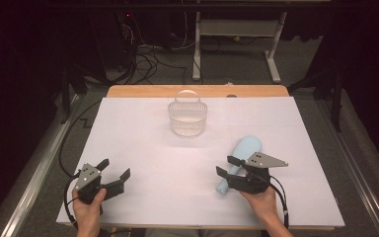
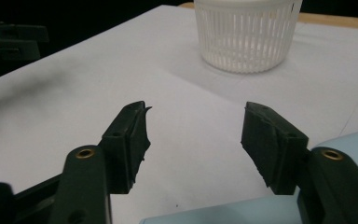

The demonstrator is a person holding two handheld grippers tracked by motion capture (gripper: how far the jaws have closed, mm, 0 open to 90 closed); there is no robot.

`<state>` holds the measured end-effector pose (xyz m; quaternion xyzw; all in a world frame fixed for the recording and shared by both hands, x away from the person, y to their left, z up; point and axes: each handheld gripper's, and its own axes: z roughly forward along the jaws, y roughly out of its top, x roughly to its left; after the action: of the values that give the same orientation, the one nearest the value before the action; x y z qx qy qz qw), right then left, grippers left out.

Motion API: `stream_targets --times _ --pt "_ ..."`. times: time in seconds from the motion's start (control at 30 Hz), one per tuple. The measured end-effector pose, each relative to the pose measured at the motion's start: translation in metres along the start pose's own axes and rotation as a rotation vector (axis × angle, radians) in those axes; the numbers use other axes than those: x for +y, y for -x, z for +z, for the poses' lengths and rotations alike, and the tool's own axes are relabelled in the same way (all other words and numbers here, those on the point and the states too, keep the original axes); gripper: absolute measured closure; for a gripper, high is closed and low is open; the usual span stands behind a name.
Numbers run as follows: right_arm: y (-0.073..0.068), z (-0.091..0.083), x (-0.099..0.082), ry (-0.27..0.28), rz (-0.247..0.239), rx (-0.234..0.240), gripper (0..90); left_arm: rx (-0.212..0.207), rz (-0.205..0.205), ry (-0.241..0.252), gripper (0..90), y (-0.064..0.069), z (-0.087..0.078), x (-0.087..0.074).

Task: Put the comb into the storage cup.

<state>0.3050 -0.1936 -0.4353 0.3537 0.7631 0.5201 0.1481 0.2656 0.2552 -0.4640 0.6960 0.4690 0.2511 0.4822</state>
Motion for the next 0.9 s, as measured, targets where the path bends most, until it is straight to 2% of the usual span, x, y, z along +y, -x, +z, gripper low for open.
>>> stream_targets --times 0.13,0.37,0.5,0.77,0.9 --pt "0.002 0.002 0.004 -0.059 0.01 0.025 48.1 0.0 0.001 -0.001 15.3 0.0 0.0 0.0" --pt "0.007 0.012 0.012 -0.224 0.016 0.049 56.2 0.003 0.0 0.001 15.3 -0.001 0.0 0.0" --pt "0.006 0.016 0.015 -0.299 -0.01 -0.001 66.7 0.001 0.003 0.001 15.4 -0.001 0.0 0.0" --pt "0.003 0.025 0.024 -0.433 -0.057 -0.006 78.2 0.005 0.002 -0.005 15.4 -0.001 0.0 0.0" --pt "0.001 0.032 0.027 -0.494 -0.061 -0.004 83.2 0.004 0.003 -0.006 15.4 0.0 0.0 0.0"
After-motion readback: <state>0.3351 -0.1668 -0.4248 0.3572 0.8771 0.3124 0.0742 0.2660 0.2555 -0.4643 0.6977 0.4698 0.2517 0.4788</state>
